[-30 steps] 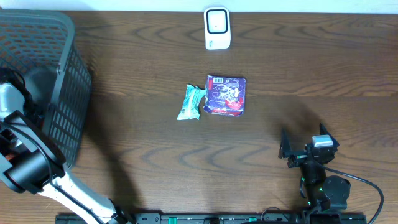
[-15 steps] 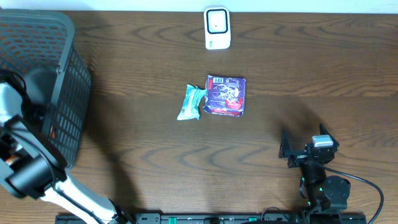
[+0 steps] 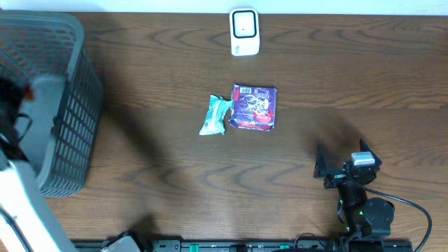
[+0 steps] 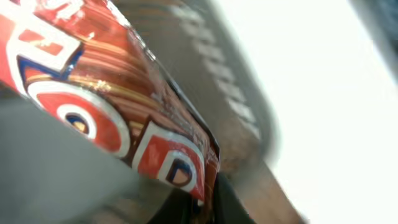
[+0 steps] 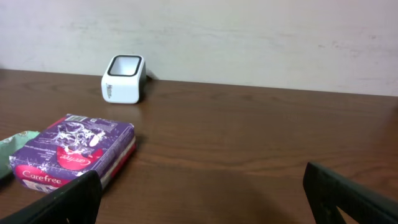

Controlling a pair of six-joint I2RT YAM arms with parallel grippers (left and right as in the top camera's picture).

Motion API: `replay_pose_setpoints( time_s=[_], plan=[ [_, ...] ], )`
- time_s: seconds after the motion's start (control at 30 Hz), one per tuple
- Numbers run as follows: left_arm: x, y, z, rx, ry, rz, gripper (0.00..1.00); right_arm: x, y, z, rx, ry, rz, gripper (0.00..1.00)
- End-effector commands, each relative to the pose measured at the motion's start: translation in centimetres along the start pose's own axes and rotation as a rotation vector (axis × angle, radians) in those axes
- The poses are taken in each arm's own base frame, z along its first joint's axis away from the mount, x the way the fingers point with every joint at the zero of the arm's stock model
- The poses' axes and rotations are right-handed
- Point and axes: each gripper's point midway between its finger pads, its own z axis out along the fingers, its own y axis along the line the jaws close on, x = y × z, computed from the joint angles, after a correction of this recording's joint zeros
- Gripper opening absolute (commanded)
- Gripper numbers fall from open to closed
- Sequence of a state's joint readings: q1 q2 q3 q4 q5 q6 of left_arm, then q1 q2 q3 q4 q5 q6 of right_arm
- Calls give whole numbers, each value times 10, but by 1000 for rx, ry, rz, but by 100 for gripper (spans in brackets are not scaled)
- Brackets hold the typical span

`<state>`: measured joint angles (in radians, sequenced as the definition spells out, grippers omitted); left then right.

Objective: Scan the item barcode
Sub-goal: 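Reach into the basket and grasp the red Toblerone-style bar, then place the red bar left of the mint-green pack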

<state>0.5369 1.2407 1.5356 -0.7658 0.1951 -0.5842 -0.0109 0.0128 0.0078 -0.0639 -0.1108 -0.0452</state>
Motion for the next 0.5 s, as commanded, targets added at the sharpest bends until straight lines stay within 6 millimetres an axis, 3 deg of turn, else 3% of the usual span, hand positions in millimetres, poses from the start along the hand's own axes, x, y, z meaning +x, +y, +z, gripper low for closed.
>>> replay_pose_setpoints(
  time_s=[0.0, 0.1, 0.2, 0.33, 0.47],
  plan=[
    [61, -76, -13, 292, 182, 238, 7, 1, -3, 0, 14, 3, -11, 99],
    [119, -116, -25, 412, 292, 437, 7, 1, -3, 0, 14, 3, -11, 99],
    [182, -135, -28, 440, 401, 620, 7, 1, -3, 0, 14, 3, -11, 99],
    [252, -126, -17, 345, 505, 914, 7, 1, -3, 0, 14, 3, -11, 99],
    [288, -99, 14, 128, 537, 1114, 7, 1, -3, 0, 14, 3, -11, 99]
  ],
)
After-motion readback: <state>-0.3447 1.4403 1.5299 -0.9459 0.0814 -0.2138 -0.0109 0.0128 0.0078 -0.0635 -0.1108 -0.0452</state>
